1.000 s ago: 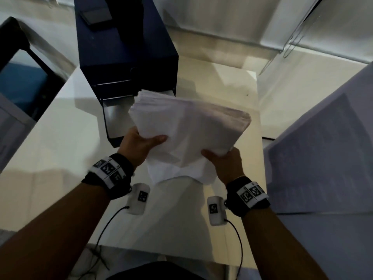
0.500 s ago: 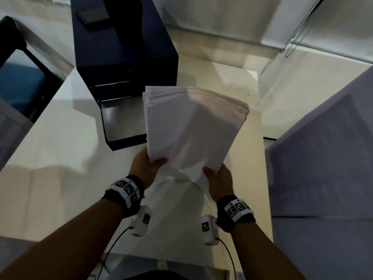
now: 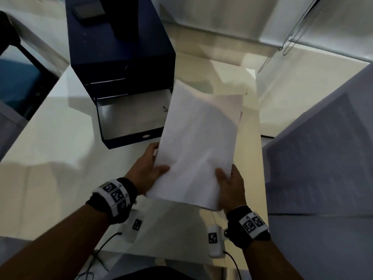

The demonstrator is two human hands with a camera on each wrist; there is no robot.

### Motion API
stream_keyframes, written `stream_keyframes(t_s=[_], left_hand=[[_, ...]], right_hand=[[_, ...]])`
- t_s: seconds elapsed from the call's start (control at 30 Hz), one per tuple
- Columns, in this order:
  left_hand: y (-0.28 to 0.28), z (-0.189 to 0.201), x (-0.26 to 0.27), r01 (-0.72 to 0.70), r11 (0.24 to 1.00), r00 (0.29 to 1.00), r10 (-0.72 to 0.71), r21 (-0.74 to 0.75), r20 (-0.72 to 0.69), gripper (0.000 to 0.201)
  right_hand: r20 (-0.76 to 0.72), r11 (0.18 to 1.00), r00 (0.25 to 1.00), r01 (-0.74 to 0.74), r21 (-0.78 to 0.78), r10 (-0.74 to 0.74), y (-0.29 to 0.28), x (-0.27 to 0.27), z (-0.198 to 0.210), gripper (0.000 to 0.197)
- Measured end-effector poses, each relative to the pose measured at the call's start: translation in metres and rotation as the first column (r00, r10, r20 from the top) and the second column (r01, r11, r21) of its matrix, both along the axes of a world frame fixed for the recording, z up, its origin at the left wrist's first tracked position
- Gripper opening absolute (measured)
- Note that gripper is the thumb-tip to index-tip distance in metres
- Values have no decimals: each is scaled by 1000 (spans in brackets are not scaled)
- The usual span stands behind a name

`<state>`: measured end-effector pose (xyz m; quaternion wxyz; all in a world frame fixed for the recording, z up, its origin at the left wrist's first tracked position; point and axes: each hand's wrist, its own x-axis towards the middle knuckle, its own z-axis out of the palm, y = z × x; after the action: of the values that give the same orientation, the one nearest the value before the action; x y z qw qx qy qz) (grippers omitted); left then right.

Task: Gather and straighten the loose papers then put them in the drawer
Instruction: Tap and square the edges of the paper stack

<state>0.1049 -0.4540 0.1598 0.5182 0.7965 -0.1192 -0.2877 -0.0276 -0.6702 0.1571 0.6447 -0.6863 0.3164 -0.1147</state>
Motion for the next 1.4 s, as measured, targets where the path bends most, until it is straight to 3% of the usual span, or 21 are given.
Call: stream_keyframes(t_s=[0.1,0.2,0.3,0.37,0.43,0.6,0.73,0.83,0.93,0.97,1.03,1.07,1.13,1.23,1.3,1.4], left_hand=[[2,6,1,-107,989,994,109,-99,21,52],[8,2,0,-115,982,989,99,-152,-113,53],[8,-7,-2,-29,994,982,9,-102,-188,58],[2,-9,-4,37,999,993,-38,-16,-116,55],[-4,-11,-5,4,999,1000,-3,33,-19,45],[-7,5,-11,-156,981,961,177,-114,213,46],[-9,14,-9,-202,970,940,232,-139,251,44],[-4,6,-9,-159,985,950,172,-72,259,58],[3,12,-8,-159,987,944,161,-30,287,94],[1,22,-8,-150,987,932,160,-55,324,103],[-6,53,-9,-103,961,896,201,-256,396,110],[-12,71,-9,-79,911,881,254,-405,399,105],[-23,99,-7,-42,815,812,365,-578,455,73],[-35,116,4,-131,802,725,478,-583,495,20],[-37,118,11,-212,795,717,522,-569,463,17],[-38,124,16,-234,800,734,518,-552,440,17]], right_hand=[[11,998,999,-41,43,41,-6,-1,4,32],[-86,990,987,-128,64,133,-13,-2,-4,54],[-187,990,972,-139,28,142,-15,-7,-20,32],[-212,992,969,-119,37,124,-13,-12,-23,26],[-175,993,978,-105,50,112,-11,-13,-19,29],[5,999,999,-35,-17,35,-10,0,9,33],[73,987,996,-48,-152,60,-9,17,22,35],[45,989,997,-51,-142,57,-6,22,18,40],[36,998,999,5,-63,-3,-3,22,25,48],[73,998,997,42,-55,-38,-2,24,32,50],[190,990,978,109,-86,-91,-3,31,55,57],[273,984,956,140,-108,-106,-3,34,68,62],[466,970,878,197,-144,-109,-2,39,96,59],[564,957,820,232,-172,-97,-3,47,122,22],[530,947,835,273,-167,-147,-5,50,129,13],[498,940,851,289,-182,-166,-3,53,133,20]])
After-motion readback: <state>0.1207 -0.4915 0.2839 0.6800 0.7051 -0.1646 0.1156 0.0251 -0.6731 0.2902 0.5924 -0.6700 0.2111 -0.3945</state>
